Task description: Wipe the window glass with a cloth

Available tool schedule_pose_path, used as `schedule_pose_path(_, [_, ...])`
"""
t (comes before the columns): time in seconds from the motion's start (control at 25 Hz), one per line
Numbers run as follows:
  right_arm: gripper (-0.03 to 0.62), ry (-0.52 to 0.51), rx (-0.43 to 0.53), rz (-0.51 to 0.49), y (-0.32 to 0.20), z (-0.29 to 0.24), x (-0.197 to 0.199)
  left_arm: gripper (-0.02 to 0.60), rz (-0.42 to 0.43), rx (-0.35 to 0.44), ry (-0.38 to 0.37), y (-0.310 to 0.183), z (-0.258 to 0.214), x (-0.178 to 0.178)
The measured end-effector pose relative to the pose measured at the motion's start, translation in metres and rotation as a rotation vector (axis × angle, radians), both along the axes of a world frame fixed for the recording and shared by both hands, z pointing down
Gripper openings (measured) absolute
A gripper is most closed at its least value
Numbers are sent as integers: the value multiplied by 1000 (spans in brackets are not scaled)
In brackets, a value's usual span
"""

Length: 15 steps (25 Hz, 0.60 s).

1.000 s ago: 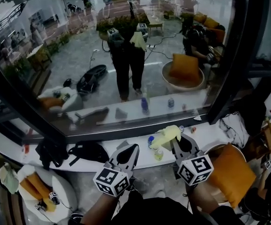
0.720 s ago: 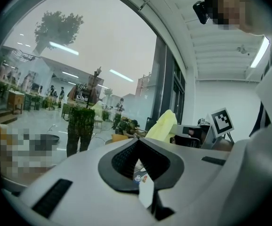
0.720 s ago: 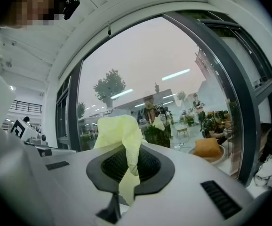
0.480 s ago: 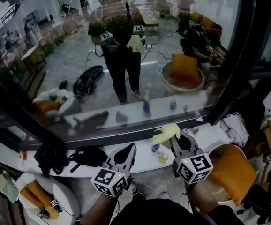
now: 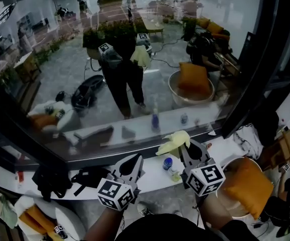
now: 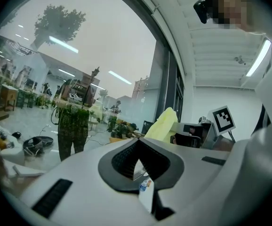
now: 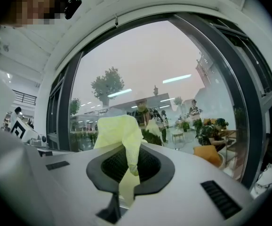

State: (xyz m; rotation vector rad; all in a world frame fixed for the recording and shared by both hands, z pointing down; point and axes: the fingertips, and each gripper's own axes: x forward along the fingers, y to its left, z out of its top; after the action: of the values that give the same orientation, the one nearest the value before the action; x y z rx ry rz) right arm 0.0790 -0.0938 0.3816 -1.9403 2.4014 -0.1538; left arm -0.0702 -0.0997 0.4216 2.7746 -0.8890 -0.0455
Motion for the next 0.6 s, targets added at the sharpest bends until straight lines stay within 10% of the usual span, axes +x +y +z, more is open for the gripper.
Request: schedule_pose_path(0.6, [37, 20, 40, 58, -58, -19, -21, -2, 44, 29, -14, -47, -5, -30])
